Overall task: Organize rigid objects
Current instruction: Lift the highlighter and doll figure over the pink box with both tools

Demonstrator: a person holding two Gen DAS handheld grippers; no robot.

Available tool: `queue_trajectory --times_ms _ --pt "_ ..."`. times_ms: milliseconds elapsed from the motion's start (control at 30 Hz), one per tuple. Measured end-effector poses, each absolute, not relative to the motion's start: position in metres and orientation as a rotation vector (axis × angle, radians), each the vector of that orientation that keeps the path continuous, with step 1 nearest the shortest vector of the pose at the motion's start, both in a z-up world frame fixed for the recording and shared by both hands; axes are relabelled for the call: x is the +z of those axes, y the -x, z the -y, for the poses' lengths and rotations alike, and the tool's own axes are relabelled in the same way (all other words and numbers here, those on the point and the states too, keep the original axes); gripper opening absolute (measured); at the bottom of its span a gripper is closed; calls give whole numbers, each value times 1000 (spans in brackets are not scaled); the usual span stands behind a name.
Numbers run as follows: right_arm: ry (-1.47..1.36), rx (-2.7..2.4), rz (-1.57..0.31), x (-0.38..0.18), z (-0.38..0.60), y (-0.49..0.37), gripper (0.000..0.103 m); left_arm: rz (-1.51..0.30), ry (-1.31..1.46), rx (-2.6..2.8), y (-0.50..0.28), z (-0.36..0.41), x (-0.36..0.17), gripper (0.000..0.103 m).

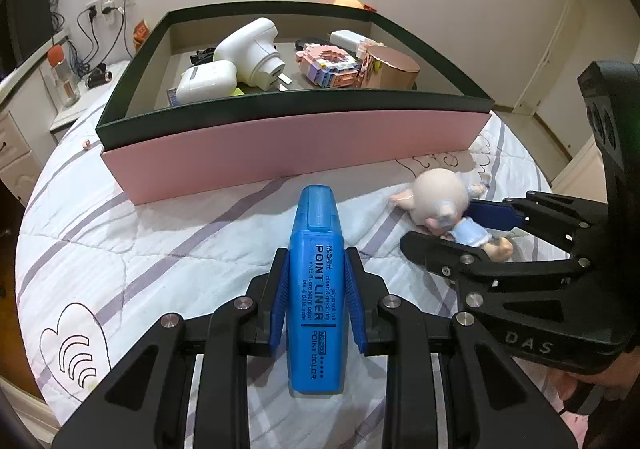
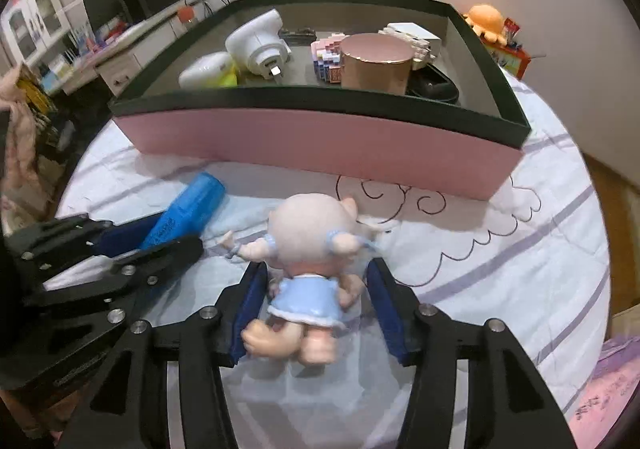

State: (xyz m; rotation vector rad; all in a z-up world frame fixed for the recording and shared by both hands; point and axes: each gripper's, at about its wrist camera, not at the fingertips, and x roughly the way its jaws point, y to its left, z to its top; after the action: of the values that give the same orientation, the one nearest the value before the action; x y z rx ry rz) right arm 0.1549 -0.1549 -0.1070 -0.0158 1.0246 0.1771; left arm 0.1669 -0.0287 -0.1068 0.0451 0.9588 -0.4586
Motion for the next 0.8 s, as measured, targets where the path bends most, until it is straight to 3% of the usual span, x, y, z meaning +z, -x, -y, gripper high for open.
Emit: queue_trajectory --times_ms 367,800 --pt "-76 229 -998 -101 168 -150 48 -920 -25 -439 -161 21 -91 27" --pt "-79 287 -823 -8 175 -163 48 -762 -31 -410 -172 2 -2 27"
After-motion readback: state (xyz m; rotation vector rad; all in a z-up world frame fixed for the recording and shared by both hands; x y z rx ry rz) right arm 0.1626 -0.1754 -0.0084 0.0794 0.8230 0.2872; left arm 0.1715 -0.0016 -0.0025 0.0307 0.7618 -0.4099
